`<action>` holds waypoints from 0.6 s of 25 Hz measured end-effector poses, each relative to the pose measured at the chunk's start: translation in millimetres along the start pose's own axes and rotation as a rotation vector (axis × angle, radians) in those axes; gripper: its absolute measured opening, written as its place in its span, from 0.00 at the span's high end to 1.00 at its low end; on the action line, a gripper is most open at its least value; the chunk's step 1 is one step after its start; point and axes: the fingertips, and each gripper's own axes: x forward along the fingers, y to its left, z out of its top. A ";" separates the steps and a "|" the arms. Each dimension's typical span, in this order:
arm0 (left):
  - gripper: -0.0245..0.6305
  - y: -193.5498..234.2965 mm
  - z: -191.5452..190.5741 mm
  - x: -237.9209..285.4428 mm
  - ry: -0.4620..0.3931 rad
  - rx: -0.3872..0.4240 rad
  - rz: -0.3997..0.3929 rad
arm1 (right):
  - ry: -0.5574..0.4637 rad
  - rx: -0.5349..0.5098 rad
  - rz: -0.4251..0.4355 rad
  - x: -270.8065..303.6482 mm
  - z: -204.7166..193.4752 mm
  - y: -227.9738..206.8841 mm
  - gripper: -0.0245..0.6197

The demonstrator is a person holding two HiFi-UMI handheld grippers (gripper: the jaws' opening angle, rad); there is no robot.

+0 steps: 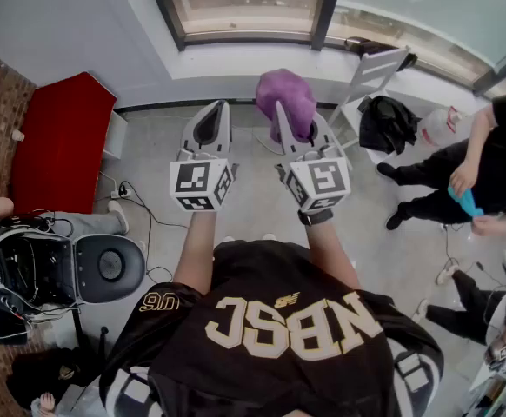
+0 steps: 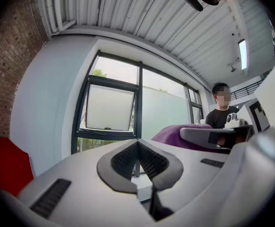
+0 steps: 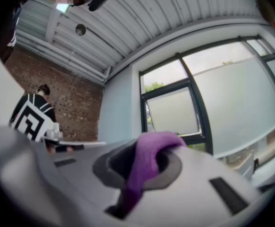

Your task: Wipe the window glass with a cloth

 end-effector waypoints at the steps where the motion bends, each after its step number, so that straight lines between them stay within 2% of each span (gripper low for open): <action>1: 0.93 -2.4 -1.0 5.5 0.001 0.002 -0.003 | 0.000 0.001 -0.002 2.6 -1.3 -6.0 0.91; 7: 0.93 -4.0 -8.9 26.1 0.017 0.004 0.003 | 0.019 0.016 0.007 19.7 -11.2 -24.6 0.91; 15: 0.93 29.2 -19.8 58.3 0.034 0.007 0.022 | 0.034 0.057 0.025 62.0 -30.4 -36.0 0.91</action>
